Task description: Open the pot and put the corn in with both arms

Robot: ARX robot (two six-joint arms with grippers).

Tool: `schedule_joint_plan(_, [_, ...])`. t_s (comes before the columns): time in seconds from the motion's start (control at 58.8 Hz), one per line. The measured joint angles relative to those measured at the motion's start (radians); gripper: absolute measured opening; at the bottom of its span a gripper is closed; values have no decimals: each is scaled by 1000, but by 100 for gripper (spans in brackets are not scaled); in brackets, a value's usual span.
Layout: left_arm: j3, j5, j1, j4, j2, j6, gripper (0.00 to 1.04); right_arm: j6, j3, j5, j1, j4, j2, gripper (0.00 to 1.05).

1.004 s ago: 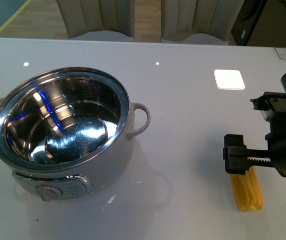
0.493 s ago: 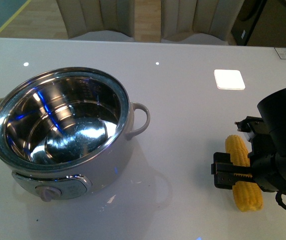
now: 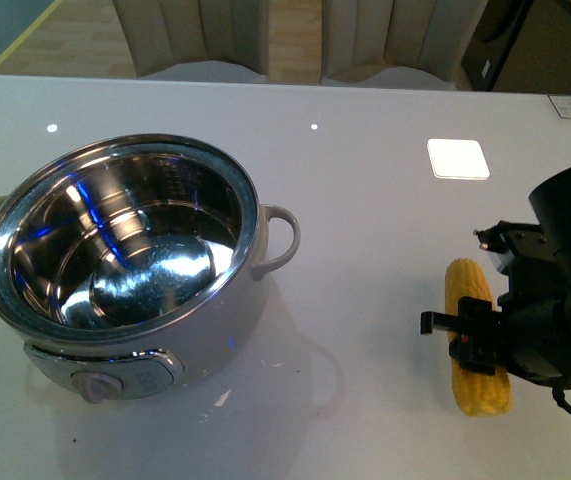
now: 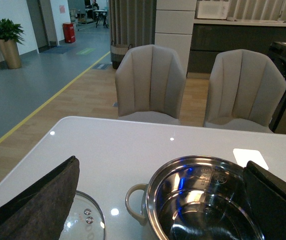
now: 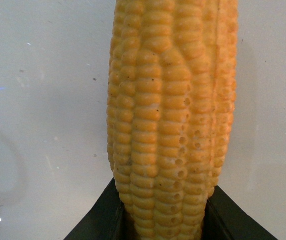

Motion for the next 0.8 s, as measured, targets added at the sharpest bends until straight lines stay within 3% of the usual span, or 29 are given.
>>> schedule_joint_plan(0.34, [0,0,0,0,0,0,98,106,60,-93,109,-69,-278,23])
schedule_joint_plan(0.8, [0,0,0,0,0,0,98,317,260,-163,261,-98,-239,22])
